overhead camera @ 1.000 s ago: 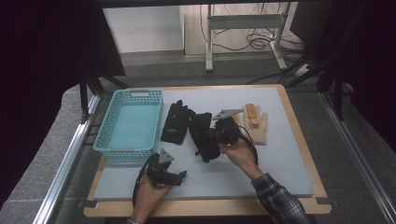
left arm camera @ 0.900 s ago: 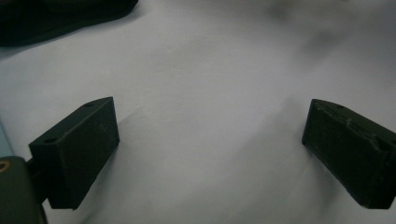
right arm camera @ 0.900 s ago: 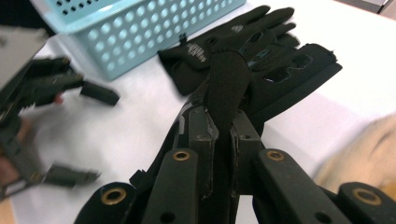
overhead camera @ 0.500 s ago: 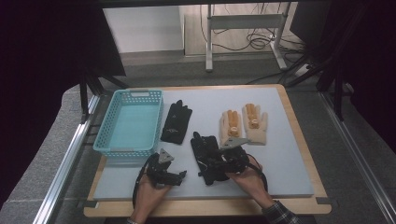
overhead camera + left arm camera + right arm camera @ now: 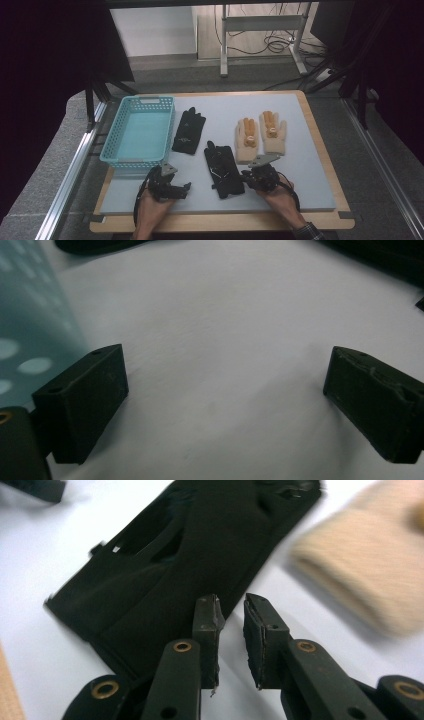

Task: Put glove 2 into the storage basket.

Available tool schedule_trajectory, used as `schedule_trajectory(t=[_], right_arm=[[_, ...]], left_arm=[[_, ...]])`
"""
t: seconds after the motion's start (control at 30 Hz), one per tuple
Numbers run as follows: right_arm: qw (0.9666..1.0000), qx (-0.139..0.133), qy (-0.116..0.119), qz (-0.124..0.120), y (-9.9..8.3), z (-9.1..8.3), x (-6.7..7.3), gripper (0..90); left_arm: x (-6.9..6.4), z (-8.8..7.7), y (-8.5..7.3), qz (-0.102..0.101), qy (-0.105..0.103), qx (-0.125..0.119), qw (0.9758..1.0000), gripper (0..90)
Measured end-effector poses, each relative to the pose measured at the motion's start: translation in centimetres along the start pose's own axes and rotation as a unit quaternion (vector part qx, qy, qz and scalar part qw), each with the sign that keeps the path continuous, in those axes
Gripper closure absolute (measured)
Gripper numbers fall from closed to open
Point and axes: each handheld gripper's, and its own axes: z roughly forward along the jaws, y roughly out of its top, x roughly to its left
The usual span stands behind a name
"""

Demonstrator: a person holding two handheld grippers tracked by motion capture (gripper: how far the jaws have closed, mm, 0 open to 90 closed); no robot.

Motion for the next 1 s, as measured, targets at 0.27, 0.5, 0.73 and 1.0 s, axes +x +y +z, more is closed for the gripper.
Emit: schedule_trajectory(t=[0.27, 0.5, 0.73, 1.0], right_arm=[[0.9988, 0.003, 0.037, -0.033, 0.4, 1.1, 2.8, 72.1], [0.9993, -0.02, 0.026, -0.02, 2.2, 0.7, 1.2, 64.5], [0.9986, -0.042, 0.03, -0.013, 6.0, 2.2, -0.5, 58.3], [0.9989, -0.032, 0.025, -0.022, 11.2, 6.1, -1.9, 58.8]], left_arm=[[0.0, 0.1, -0.2, -0.006, -0.006, -0.005, 1.0, 3.7], [-0.1, 0.1, -0.4, -0.01, -0.002, -0.01, 0.9999, 3.7], [-0.2, 0.1, -0.5, -0.011, -0.002, -0.014, 0.9999, 3.9], [-0.2, 0.0, -0.5, -0.011, 0.0, -0.015, 0.9998, 4.3]])
